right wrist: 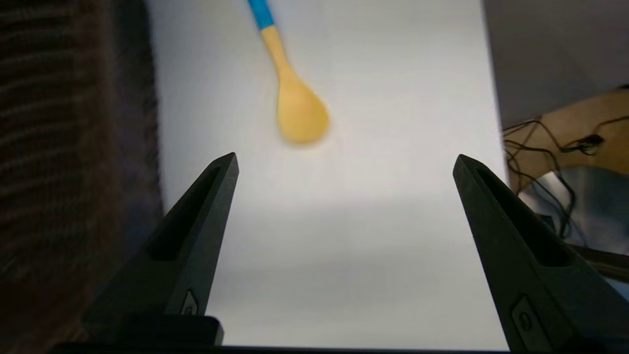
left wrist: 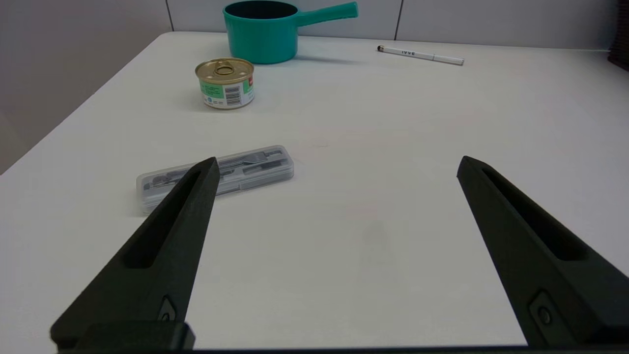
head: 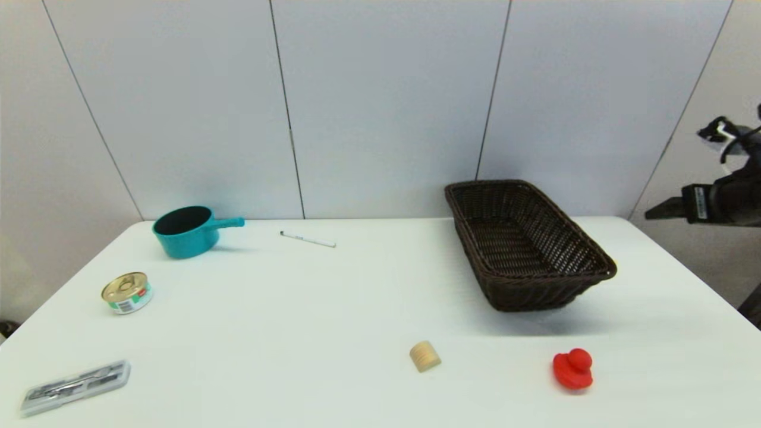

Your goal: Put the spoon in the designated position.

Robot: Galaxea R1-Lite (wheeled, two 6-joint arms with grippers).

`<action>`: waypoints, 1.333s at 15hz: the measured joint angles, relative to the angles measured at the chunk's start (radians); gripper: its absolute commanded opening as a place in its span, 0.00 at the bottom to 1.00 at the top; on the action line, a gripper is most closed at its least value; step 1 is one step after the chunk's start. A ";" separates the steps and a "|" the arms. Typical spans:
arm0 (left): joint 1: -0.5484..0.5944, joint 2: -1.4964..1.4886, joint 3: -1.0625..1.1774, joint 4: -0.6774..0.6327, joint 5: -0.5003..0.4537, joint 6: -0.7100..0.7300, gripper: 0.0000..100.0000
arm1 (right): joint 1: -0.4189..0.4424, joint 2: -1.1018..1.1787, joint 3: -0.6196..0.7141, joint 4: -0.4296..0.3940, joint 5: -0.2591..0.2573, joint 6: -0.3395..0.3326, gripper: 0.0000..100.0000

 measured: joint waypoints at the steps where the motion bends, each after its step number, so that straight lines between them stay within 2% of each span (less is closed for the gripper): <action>1: 0.000 0.000 0.000 0.000 0.000 0.000 1.00 | 0.000 -0.084 0.035 0.021 0.000 -0.004 1.00; 4: 0.000 0.000 0.000 0.000 0.000 0.000 1.00 | 0.027 -0.359 0.187 0.053 0.002 -0.051 1.00; 6: 0.000 0.000 0.000 0.000 0.000 0.000 1.00 | 0.058 -0.543 0.312 0.057 0.003 -0.107 1.00; 8: 0.000 0.000 0.000 0.000 0.000 0.000 1.00 | 0.109 -0.739 0.450 0.057 0.004 -0.152 1.00; 11: 0.000 0.000 0.000 0.000 0.000 0.001 1.00 | 0.199 -0.991 0.669 0.032 0.004 -0.174 1.00; 14: 0.000 0.000 0.000 0.000 0.000 0.000 1.00 | 0.249 -1.206 0.879 -0.017 0.006 -0.160 1.00; 17: 0.000 0.000 0.000 0.000 0.000 0.000 1.00 | 0.287 -1.374 1.056 -0.084 0.010 -0.113 1.00; 20: 0.000 0.000 0.000 0.000 0.000 0.000 1.00 | 0.301 -1.450 1.220 -0.265 0.007 -0.039 1.00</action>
